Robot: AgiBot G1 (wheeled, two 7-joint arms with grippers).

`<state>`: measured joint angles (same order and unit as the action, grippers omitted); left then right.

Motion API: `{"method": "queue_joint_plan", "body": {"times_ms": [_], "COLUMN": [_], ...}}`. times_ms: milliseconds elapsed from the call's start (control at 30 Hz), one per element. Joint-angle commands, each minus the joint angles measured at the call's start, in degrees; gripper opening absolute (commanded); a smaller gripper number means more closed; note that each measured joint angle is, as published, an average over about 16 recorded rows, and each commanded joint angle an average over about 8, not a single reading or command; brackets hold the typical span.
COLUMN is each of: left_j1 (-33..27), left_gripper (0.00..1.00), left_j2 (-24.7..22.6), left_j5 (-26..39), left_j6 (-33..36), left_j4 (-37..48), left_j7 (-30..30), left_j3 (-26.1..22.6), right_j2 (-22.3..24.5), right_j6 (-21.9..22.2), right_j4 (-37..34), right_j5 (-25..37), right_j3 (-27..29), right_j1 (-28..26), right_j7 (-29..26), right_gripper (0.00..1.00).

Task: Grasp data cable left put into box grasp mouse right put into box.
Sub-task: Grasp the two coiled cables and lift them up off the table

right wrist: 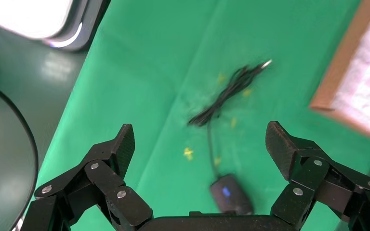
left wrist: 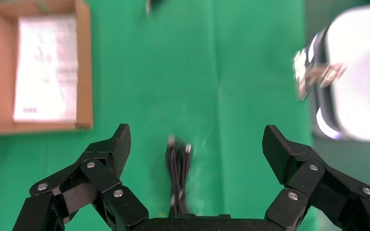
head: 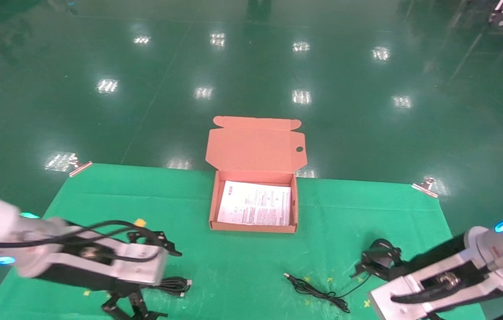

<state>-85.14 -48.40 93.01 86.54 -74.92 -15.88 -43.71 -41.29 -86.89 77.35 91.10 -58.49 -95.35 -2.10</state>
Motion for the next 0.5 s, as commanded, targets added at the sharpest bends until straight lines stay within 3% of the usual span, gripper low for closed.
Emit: {"method": "queue_joint_plan", "body": {"times_ms": [33,300,500], "left_j1": [-0.41,1.00,0.84], "left_gripper": [1.00,1.00,1.00], "left_j2": [-1.64,-5.97,-8.93], "left_j5": [4.41,14.36,17.27], "left_j6": [-0.75,-5.20,-7.76], "left_j4": [0.02,5.35,14.12], "left_j7": [-0.21,-5.20,-5.67], "left_j3": [-2.14,-5.72,-6.59], "right_j2": [-0.40,0.45,0.31], "right_j6": [0.72,12.62,21.46], "right_j4": [0.08,0.23,0.08], "right_j5": [2.66,9.64,12.75], "right_j3": [-2.52,-3.76,-3.62], "right_j1": [-0.32,6.70,11.88], "right_j7": [0.27,-2.66,-5.96], "right_gripper": [1.00,1.00,1.00]}}
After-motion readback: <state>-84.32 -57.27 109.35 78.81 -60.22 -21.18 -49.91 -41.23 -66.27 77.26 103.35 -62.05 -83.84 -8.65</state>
